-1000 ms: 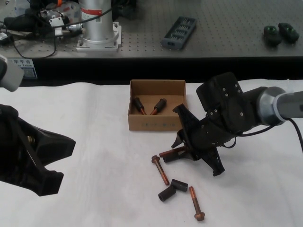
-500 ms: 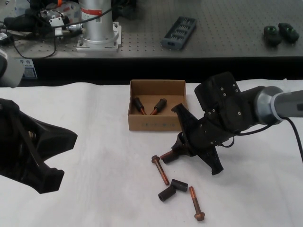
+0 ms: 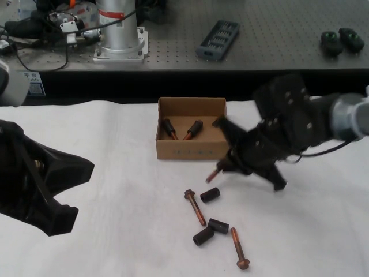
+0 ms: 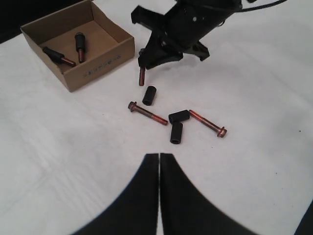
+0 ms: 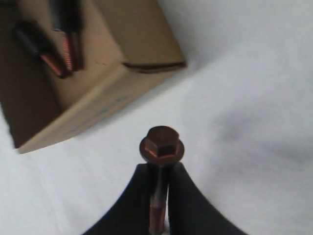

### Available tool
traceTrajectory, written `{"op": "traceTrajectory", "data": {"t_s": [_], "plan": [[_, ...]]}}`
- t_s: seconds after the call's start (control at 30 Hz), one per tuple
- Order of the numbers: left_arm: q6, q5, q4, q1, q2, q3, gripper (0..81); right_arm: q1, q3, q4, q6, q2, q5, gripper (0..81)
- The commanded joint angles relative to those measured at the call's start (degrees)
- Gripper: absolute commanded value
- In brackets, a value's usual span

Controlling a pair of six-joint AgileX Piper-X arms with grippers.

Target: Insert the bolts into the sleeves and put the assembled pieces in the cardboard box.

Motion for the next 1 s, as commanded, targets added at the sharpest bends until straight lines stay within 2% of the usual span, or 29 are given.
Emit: {"op": "traceTrajectory", "data": {"t_s": [0.0, 0.2, 0.33, 0.43, 0.5, 0.63, 0.8, 0.97], "plan": [[0.4, -0.7, -0.7, 0.1, 0.1, 0.0, 0.7, -0.4, -0.1, 0.5, -3.9, -4.6, 0.0, 2.7], [1.8, 0.5, -0.7, 0.1, 0.2, 0.0, 1.3, -0.4, -0.1, 6.8, -15.0, -11.2, -0.6, 2.7], [1.7, 4.5, 0.4, 0.1, 1.0, 0.0, 13.0, -0.4, 0.7, 13.0, -24.4, -15.9, -0.6, 2.7], [1.7, 4.7, 2.7, 0.1, 2.7, 0.0, 22.7, -0.5, 3.6, 14.3, -28.9, -21.0, -1.9, 2.7], [1.1, 4.4, 3.6, 0.1, 4.5, 0.0, 26.0, -0.5, 6.2, 15.4, -29.8, -24.7, -2.5, 2.7], [0.6, 4.4, 2.2, 0.1, 8.9, 0.0, 26.1, -0.5, 12.0, 15.6, -30.1, -33.0, -5.4, 2.7], [4.7, 6.1, -0.9, -0.1, 15.9, -0.2, 30.1, -0.5, 17.6, 18.0, -30.1, -44.4, -5.5, 2.7], [7.7, 5.6, -2.0, -2.7, 24.4, -3.4, 35.1, -0.5, 19.7, 21.3, -30.3, -53.9, -5.4, 2.7]]}}
